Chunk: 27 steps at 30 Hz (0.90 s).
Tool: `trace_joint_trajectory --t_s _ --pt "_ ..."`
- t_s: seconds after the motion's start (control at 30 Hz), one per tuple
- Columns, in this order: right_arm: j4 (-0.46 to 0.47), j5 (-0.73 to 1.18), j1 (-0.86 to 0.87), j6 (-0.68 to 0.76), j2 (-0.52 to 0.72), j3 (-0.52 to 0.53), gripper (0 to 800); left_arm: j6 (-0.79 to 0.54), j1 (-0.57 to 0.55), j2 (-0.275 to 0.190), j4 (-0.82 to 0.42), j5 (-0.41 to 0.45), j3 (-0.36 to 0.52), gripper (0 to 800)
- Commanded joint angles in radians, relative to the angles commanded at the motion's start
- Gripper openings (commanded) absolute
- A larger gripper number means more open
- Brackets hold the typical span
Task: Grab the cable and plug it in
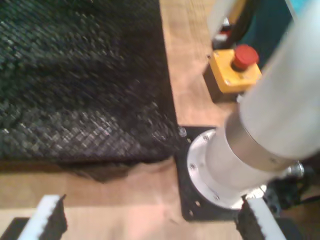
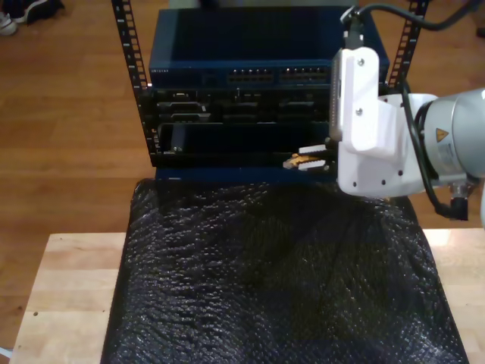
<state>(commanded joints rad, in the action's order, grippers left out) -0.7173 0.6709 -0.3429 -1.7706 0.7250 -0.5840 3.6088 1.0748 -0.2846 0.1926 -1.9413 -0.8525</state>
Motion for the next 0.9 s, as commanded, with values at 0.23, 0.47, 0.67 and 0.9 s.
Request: trace_joint_trajectory --t_s 0.23,0.47,0.67,0.9 --pt "-0.002 0.002 0.009 0.000 -0.003 0.014 2 -0.146 0.069 -0.095 -0.152 0.078 0.183 799" --pt "-0.002 0.002 0.011 0.000 -0.008 0.020 2 -0.238 0.172 -0.132 -0.216 0.207 0.328 799" --pt "-0.002 0.011 0.011 0.000 -0.008 0.021 2 -0.267 0.193 -0.190 -0.227 0.339 0.433 799" --pt "-0.002 0.026 0.032 0.000 -0.008 0.021 2 -0.270 0.195 -0.215 -0.238 0.408 0.500 799"
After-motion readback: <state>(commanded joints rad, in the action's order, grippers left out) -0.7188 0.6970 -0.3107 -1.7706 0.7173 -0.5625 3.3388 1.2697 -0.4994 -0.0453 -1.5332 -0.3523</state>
